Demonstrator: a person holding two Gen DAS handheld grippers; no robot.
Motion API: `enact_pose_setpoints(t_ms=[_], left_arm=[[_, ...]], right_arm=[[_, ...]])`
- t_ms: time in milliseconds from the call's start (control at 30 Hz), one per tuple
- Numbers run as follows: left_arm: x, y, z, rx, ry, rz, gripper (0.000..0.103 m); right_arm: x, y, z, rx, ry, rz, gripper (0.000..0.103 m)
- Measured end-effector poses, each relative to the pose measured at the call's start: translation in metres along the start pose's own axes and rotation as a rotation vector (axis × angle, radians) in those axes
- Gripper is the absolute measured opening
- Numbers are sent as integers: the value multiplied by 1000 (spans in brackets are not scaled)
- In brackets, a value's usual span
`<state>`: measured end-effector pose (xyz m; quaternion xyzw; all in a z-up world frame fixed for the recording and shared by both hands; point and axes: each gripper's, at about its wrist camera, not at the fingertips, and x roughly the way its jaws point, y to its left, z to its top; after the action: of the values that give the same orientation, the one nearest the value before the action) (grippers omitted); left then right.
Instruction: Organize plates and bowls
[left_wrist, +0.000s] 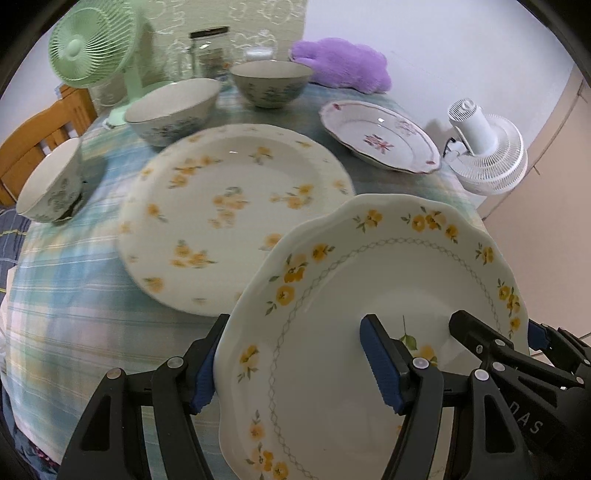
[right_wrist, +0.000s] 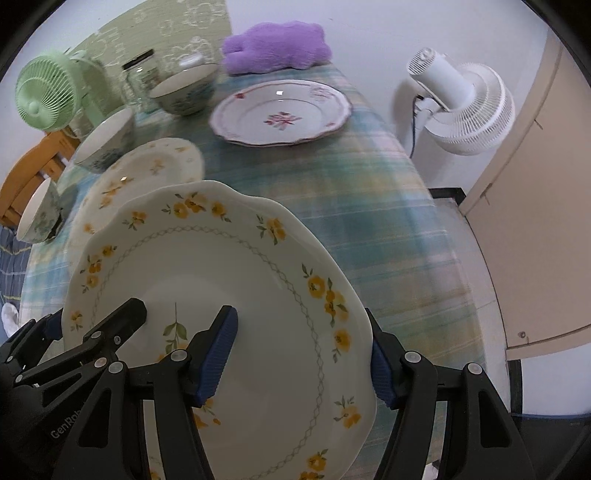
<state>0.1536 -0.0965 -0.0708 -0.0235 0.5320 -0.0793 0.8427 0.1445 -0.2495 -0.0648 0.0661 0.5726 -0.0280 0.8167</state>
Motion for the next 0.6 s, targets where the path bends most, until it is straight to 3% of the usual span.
enact_pose_setpoints(t_ms=[600], left_arm=[[46,-68,3,-20,85,-10,71]], right_arm=[[28,-79,7,-1,75,-18,69]])
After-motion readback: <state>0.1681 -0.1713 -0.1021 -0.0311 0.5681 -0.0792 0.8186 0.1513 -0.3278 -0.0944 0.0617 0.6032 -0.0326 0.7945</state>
